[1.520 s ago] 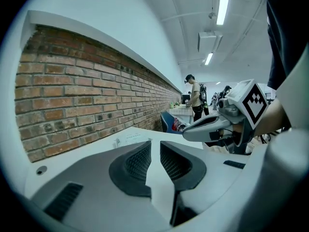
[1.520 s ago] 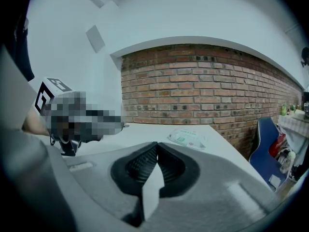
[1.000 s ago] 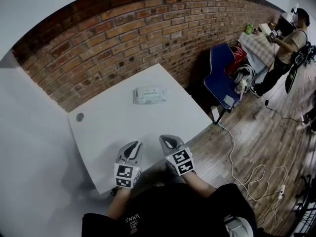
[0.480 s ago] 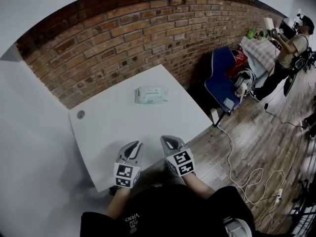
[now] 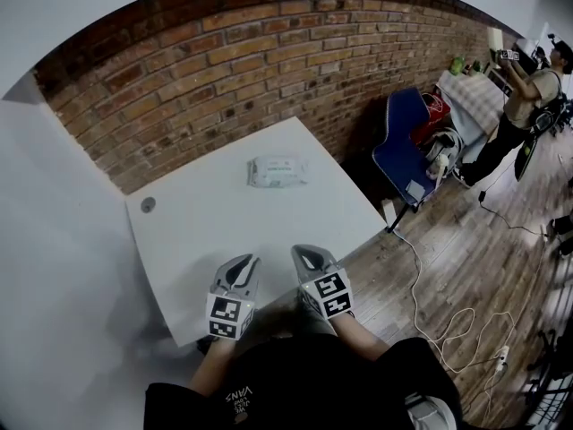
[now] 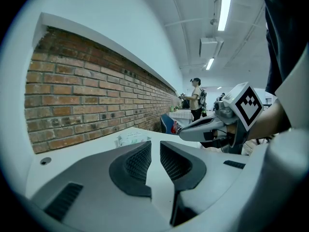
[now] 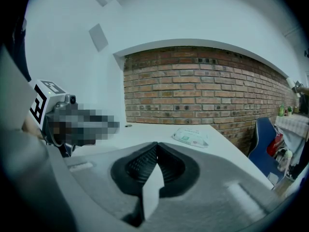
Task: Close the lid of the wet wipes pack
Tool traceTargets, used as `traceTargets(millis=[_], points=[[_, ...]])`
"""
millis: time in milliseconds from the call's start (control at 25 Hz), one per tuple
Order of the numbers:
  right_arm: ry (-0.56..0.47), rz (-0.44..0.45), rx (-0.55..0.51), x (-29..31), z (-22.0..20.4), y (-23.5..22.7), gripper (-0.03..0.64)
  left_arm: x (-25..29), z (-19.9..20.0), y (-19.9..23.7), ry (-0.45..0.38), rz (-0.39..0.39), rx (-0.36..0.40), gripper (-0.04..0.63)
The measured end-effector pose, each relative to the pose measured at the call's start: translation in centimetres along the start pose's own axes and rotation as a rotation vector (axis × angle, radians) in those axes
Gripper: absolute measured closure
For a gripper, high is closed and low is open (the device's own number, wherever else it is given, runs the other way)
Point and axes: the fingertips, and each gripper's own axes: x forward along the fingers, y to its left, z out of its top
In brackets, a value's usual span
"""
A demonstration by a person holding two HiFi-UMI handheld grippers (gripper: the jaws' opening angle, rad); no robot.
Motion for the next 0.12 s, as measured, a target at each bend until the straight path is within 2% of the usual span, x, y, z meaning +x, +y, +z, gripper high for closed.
traceTargets(millis=[120], points=[[0.005, -0.002, -0.008, 0.21, 0.04, 0.13, 0.62, -0.07, 0.17, 0.06, -0.011, -0.007, 0.0, 0.529]])
